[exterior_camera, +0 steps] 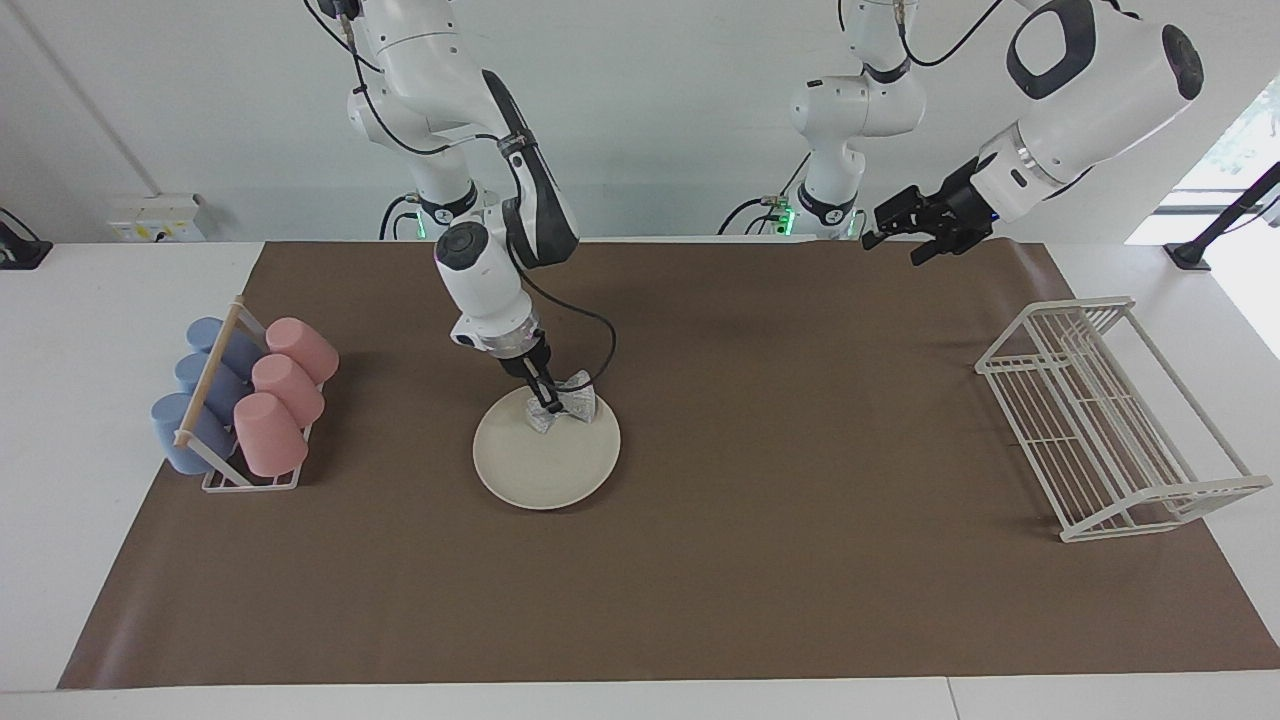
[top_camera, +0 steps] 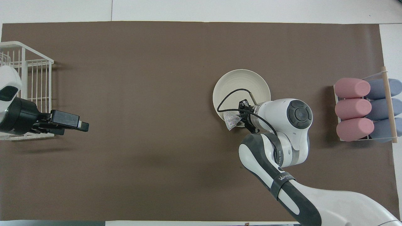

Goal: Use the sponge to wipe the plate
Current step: 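Lower the sponge onto the plate with the right gripper while the left gripper withdraws, then rub the sponge around the plate surface with the right gripper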

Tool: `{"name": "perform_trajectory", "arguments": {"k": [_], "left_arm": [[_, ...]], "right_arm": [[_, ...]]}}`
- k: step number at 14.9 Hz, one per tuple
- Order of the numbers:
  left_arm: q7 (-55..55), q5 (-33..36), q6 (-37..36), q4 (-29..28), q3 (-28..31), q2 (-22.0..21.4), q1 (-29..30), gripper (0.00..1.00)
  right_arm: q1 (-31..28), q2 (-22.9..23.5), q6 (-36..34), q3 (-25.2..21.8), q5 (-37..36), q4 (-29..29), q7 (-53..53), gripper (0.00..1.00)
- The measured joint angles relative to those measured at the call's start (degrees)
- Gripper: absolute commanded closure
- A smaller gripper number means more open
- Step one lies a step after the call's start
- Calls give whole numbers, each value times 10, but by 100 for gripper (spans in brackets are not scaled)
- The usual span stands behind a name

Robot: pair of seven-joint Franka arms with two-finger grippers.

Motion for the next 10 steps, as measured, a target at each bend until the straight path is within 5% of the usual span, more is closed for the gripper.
{"name": "perform_trajectory", "arguments": {"k": [10], "left_arm": [[-20, 184, -57, 129, -10, 36, -9, 0]], "right_arm": [[-83, 27, 26, 1, 0, 24, -219, 100]]}}
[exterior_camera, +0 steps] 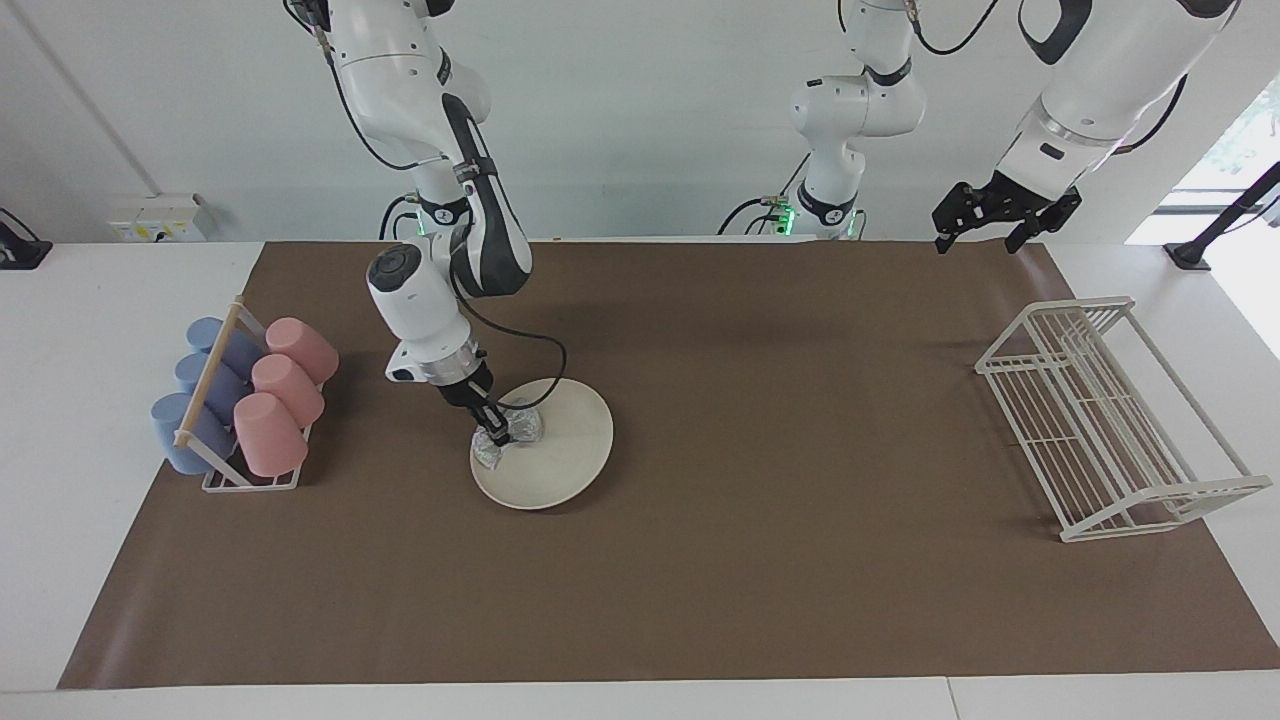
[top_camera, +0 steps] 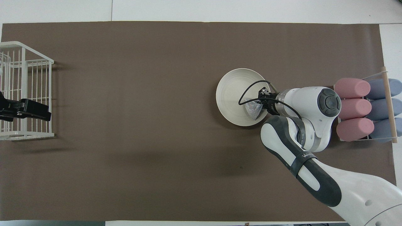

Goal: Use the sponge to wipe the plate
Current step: 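Rub the sponge around the plate surface with the right gripper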

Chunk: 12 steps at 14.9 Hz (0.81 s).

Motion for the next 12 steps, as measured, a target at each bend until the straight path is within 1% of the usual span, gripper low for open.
{"name": "perform_trajectory", "arguments": {"k": [3, 5, 7, 9, 12], "left_arm": [[-2, 2, -44, 79, 0, 45, 0, 0], [-5, -4, -50, 105, 0, 63, 0, 0], [-9, -12, -48, 107, 2, 67, 0, 0], [-10, -14, -36, 90, 3, 64, 0, 0], [-10, -15, -10, 52, 3, 55, 0, 0]], "right_arm": [[12, 0, 2, 0, 2, 3, 27, 100], [40, 1, 7, 1, 2, 5, 77, 100], [82, 6, 29, 2, 4, 5, 141, 100], [109, 10, 46, 2, 4, 5, 179, 100], [104, 10, 47, 2, 6, 6, 178, 100]]}}
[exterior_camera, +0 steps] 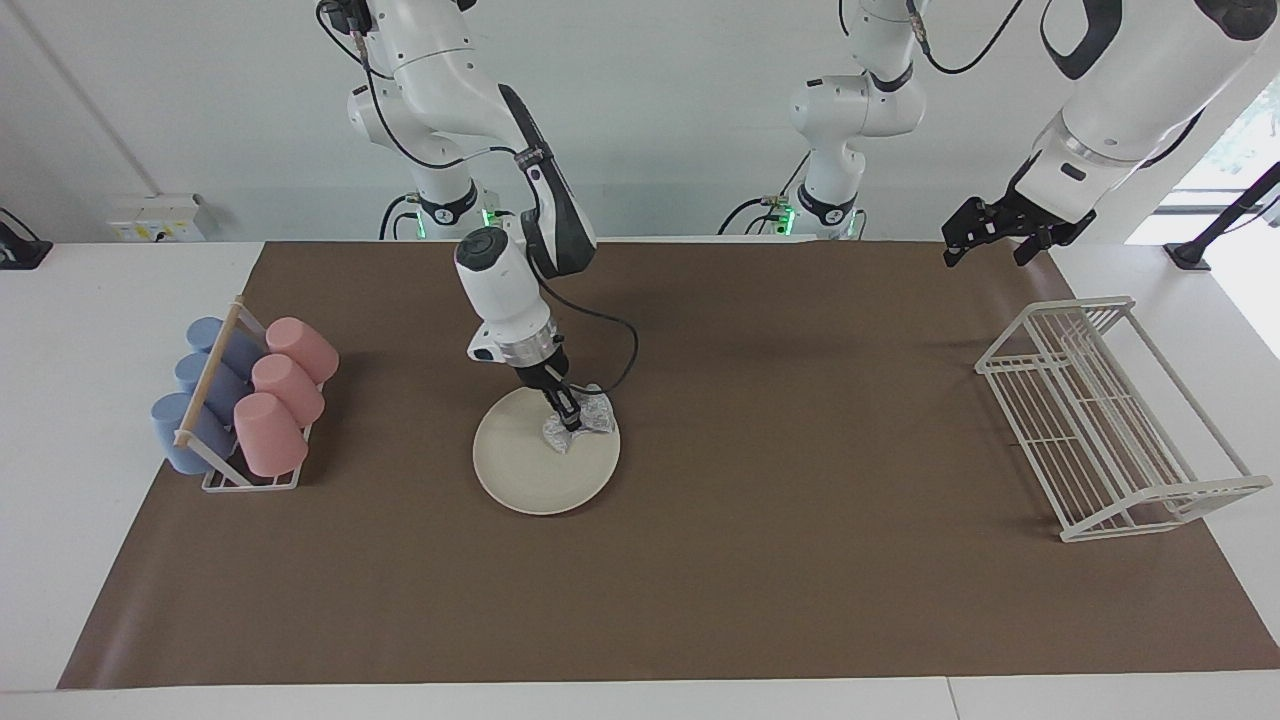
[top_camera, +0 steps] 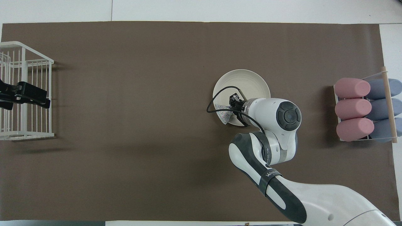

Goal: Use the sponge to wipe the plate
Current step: 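Rub the sponge around the plate surface with the right gripper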

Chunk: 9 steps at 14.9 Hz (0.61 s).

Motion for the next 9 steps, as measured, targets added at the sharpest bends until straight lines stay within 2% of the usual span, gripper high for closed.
{"name": "perform_trajectory", "arguments": {"k": [6, 9], "left_arm": [[0, -1, 13, -13, -1, -1, 0, 0], [-1, -1, 13, -13, -1, -3, -1, 0]], "right_arm": [[-86, 2, -1, -1, 1, 2, -146, 100], [-88, 3, -1, -1, 1, 3, -156, 100]]}}
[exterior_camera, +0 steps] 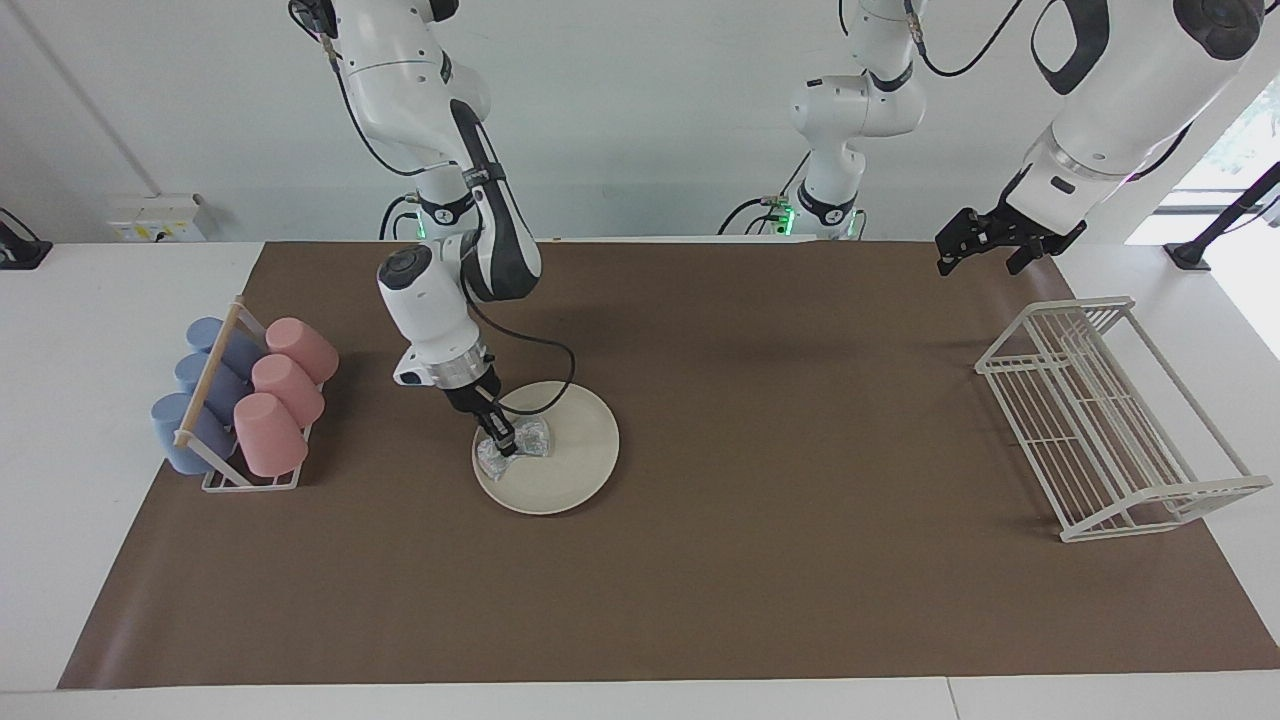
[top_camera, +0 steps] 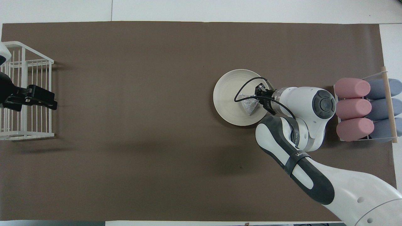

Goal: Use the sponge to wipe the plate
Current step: 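Rub the sponge around the plate surface with the right gripper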

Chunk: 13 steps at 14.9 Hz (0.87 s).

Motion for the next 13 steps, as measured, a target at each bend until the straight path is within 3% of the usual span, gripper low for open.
{"name": "perform_trajectory", "arguments": {"k": [9, 13], "left_arm": [[-1, 0, 6, -1, 0, -3, 0, 0], [-1, 0, 10, -3, 1, -3, 0, 0]], "right_arm": [[83, 0, 1, 1, 0, 2, 101, 100], [86, 1, 1, 1, 0, 3, 114, 100]]}}
